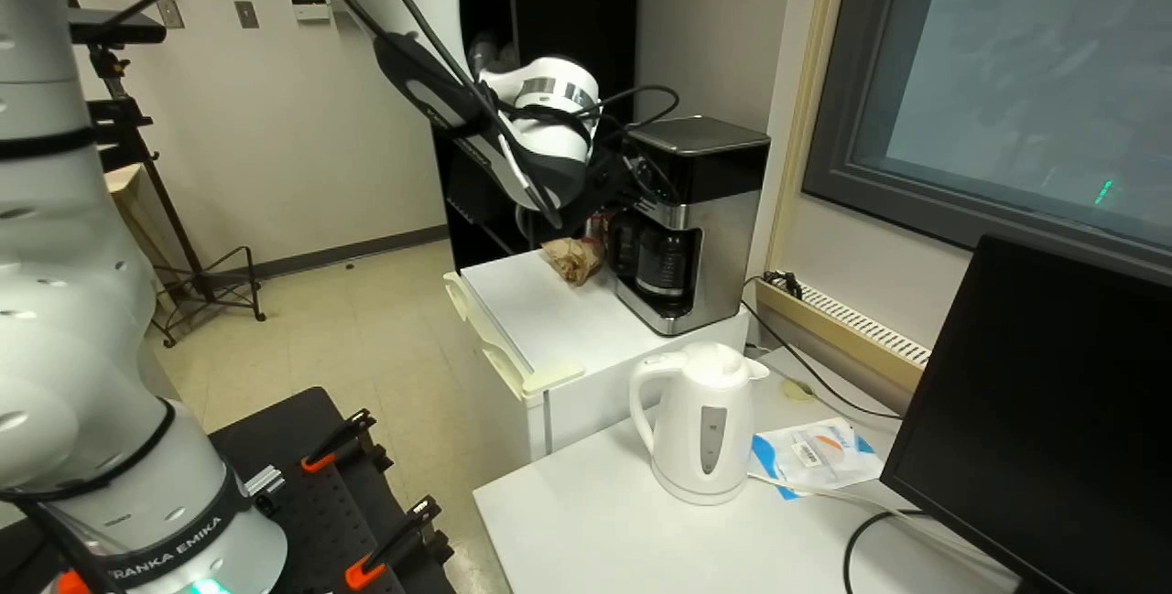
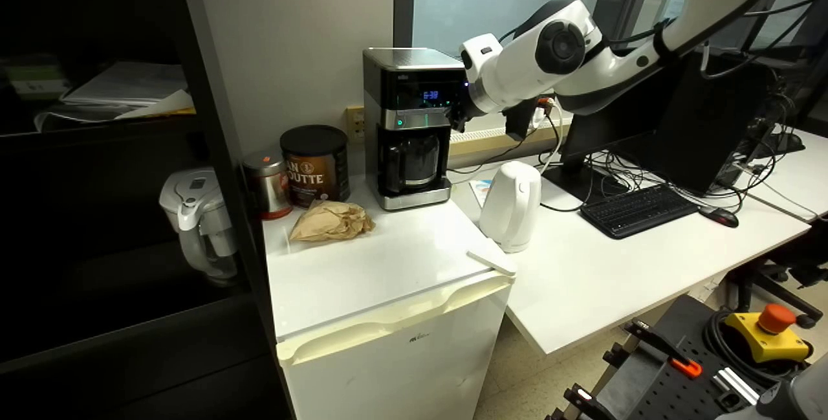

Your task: Press a button on the coffee maker

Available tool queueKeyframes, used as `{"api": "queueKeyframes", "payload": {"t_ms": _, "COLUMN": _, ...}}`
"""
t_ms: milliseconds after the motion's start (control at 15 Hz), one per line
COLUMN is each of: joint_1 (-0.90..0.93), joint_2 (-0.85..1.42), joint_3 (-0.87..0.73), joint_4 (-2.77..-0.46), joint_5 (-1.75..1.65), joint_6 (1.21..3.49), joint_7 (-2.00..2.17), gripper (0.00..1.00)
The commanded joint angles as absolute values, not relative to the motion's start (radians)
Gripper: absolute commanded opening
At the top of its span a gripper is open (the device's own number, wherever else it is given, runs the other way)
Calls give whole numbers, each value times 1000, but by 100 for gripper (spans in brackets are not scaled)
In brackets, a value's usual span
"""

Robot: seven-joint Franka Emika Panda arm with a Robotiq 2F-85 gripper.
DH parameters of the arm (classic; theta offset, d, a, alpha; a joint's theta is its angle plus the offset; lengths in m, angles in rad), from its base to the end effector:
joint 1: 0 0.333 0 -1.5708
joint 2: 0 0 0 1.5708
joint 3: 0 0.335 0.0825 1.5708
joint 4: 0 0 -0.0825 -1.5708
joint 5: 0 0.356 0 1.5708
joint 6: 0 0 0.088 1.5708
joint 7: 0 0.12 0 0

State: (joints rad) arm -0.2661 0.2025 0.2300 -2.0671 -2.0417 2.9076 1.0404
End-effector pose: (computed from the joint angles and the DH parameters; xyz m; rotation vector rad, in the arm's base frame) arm 0.5633 0.0267 0.3757 2.1384 0.9495 0.9822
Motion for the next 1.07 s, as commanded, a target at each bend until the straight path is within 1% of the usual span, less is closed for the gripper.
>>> {"api": "queueKeyframes", "payload": {"t_ms": 0, "joint_1": -273, "joint_2": 200, "joint_3": 233, "joint_4": -2060, "joint_5": -2071, "joint_6": 2932, "joint_7": 1072, "gripper": 0}}
{"api": "queueKeyframes", "payload": {"t_ms": 533, "joint_1": -280, "joint_2": 99, "joint_3": 236, "joint_4": -2153, "joint_5": -2089, "joint_6": 2994, "joint_7": 1094, "gripper": 0}}
{"api": "queueKeyframes", "payload": {"t_ms": 1000, "joint_1": -272, "joint_2": -33, "joint_3": 242, "joint_4": -2287, "joint_5": -2143, "joint_6": 3019, "joint_7": 1177, "gripper": 0}}
